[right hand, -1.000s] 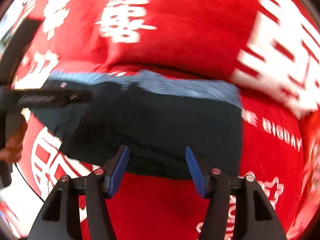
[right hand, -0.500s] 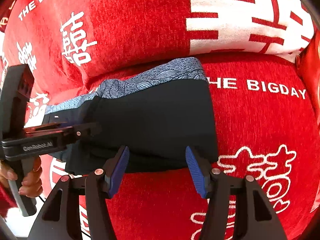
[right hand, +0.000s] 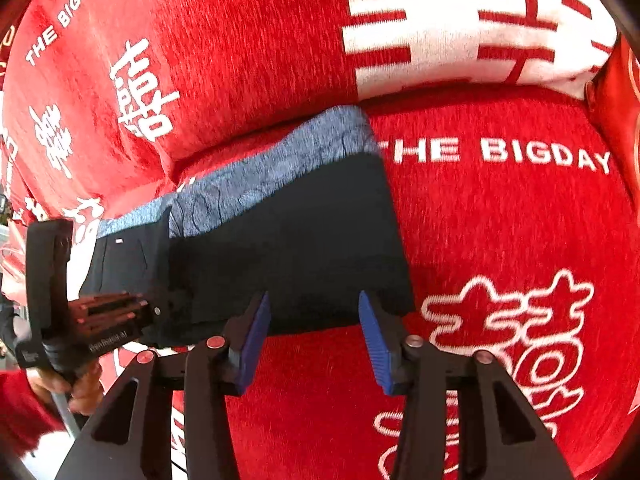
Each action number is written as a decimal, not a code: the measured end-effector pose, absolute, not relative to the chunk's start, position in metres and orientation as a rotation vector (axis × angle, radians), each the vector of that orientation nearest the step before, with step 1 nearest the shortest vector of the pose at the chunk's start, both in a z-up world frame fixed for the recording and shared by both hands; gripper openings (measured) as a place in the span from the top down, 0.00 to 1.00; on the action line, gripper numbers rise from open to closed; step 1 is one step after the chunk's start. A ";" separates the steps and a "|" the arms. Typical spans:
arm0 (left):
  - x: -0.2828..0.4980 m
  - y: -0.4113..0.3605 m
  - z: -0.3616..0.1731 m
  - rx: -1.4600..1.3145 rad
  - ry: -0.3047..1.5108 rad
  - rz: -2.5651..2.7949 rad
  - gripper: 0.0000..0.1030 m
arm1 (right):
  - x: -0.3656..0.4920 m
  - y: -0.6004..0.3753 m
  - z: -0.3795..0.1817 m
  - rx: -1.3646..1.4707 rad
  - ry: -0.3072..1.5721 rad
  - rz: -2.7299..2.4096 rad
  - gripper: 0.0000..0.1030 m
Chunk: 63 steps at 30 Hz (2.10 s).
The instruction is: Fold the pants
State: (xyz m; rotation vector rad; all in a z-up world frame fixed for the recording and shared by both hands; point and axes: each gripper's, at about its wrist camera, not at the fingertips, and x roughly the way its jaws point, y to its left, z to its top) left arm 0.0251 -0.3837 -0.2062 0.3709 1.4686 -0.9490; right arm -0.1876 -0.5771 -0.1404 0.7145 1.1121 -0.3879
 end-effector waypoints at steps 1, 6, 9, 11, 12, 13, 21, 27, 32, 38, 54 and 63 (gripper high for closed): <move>0.025 -0.382 -0.206 0.358 1.470 -0.945 0.95 | -0.185 -0.583 -0.140 0.711 1.109 -0.394 0.52; 0.024 -0.384 -0.206 0.337 1.473 -0.927 0.95 | -0.163 -0.624 -0.146 0.740 1.093 -0.425 0.52; 0.026 -0.382 -0.207 0.345 1.470 -0.929 0.95 | -0.145 -0.657 -0.166 0.862 1.091 -0.373 0.52; 0.027 -0.382 -0.207 0.342 1.472 -0.933 0.95 | -0.137 -0.674 -0.187 0.977 1.100 -0.332 0.47; 0.027 -0.384 -0.208 0.343 1.473 -0.933 0.95 | -0.134 -0.682 -0.198 1.026 1.102 -0.305 0.46; 0.027 -0.385 -0.208 0.343 1.473 -0.933 0.95 | -0.132 -0.686 -0.207 1.063 1.102 -0.278 0.44; 0.023 -0.390 -0.210 0.360 1.472 -0.937 0.95 | -0.157 -0.687 -0.196 1.119 1.069 -0.222 0.70; 0.020 -0.396 -0.208 0.394 1.447 -0.920 0.95 | -0.144 -0.677 -0.206 0.907 1.197 -0.383 0.49; 0.022 -0.395 -0.200 0.399 1.430 -0.868 0.72 | -0.147 -0.649 -0.175 0.784 1.172 -0.460 0.49; 0.032 -0.376 -0.183 0.377 1.369 -0.763 0.32 | -0.136 -0.595 -0.142 0.692 1.140 -0.336 0.63; 0.029 -0.327 -0.205 0.369 1.438 -0.534 0.32 | -0.029 -0.484 -0.208 0.838 1.255 -0.014 0.61; 0.031 -0.319 -0.209 0.386 1.460 -0.463 0.32 | -0.048 -0.476 -0.183 0.774 1.256 0.006 0.60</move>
